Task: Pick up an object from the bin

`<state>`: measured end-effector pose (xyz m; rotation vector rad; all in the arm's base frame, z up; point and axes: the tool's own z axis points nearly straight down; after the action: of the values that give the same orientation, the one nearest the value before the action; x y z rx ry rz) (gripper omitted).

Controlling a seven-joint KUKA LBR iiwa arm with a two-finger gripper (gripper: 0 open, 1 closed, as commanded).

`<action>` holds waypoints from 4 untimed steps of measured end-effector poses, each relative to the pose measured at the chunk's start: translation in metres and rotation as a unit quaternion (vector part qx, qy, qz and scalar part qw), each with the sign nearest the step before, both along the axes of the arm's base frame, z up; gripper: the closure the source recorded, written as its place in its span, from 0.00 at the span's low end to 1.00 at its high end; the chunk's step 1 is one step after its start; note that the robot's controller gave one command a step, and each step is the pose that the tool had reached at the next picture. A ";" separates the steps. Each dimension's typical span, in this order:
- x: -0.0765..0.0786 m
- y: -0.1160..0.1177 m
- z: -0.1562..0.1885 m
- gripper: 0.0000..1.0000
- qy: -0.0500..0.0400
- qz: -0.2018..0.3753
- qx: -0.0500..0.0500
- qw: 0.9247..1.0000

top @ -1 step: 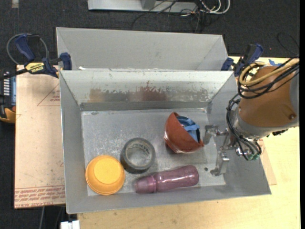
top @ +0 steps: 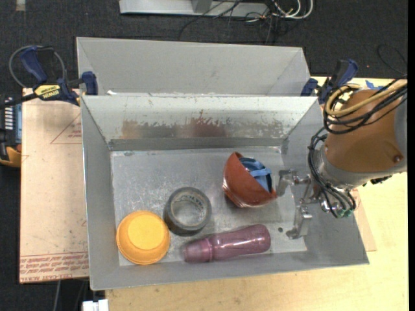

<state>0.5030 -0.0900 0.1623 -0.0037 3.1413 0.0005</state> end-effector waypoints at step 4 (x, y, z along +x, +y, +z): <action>0.000 0.040 -0.066 0.00 0.006 -0.015 0.001 1.000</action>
Offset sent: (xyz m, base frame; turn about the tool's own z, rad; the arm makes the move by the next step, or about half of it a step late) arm -0.0044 0.0178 -0.0325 -0.0065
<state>0.5030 -0.0503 0.0962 0.0445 3.1522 0.0047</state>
